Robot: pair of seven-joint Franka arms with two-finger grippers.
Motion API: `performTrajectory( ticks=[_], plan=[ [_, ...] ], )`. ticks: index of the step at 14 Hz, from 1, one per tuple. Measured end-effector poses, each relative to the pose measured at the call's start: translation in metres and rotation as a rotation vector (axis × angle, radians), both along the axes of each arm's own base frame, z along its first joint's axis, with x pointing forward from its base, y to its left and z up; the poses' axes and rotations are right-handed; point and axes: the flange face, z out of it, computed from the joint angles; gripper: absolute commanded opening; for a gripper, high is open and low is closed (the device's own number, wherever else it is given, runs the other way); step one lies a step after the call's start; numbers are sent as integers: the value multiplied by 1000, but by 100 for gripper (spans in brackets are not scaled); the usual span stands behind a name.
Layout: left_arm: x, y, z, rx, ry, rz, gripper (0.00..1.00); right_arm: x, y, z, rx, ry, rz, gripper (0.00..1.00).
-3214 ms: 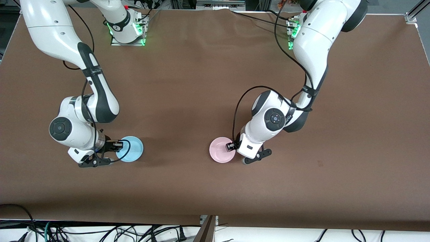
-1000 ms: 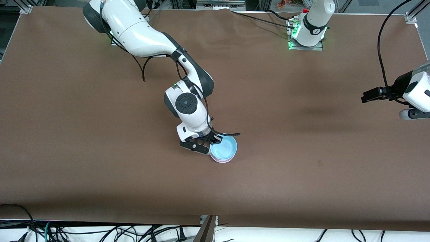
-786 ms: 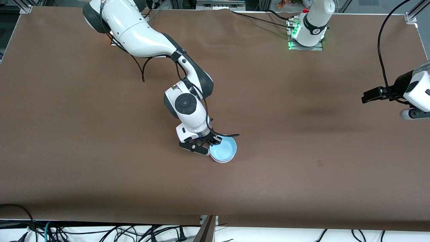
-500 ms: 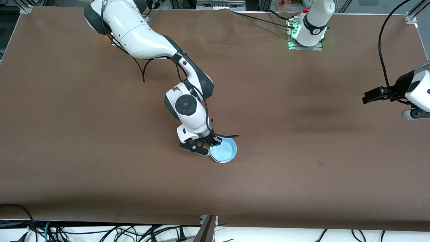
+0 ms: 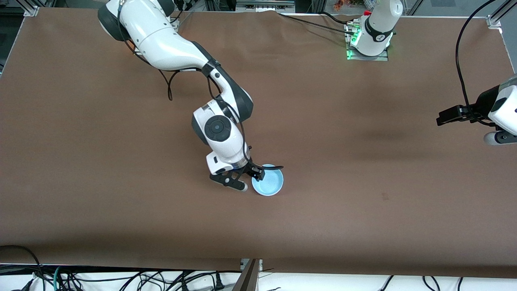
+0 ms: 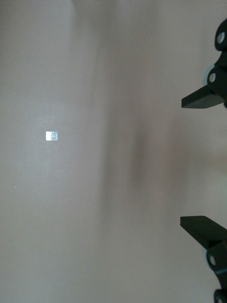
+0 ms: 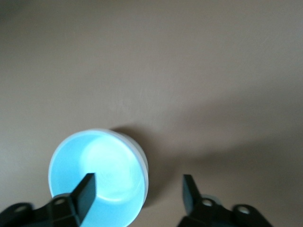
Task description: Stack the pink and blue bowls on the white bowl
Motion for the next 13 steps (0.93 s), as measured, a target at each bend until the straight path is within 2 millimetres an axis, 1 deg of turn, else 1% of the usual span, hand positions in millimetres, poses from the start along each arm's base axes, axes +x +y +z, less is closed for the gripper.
performTrajectory(
  ticks=[1, 2, 4, 5, 6, 7, 9, 11, 13],
  plan=[
    [0, 0, 0, 0, 0, 0, 100, 11, -18, 21, -13, -8, 6, 100],
    [0, 0, 0, 0, 0, -1, 100, 21, -42, 44, -39, -2, 34, 100],
    [1, -2, -1, -1, -1, -3, 100, 33, -102, 96, -97, 56, 100, 100],
    [2, -2, 1, -1, -6, -4, 100, 35, -133, 125, -99, 82, 122, 100],
    [2, -2, 3, 0, -11, -4, 100, 33, -164, 155, -92, 101, 150, 100],
    [3, -2, 4, 0, -14, -4, 100, 25, -193, 182, -88, 115, 187, 100],
    [4, -2, 4, 0, -14, -3, 100, -3, -244, 227, -97, 140, 249, 100],
    [6, -1, 3, -1, -13, -3, 100, -37, -290, 259, -117, 167, 319, 100],
    [6, -2, 2, -1, -12, -3, 100, -62, -332, 282, -130, 183, 363, 100]
  ],
)
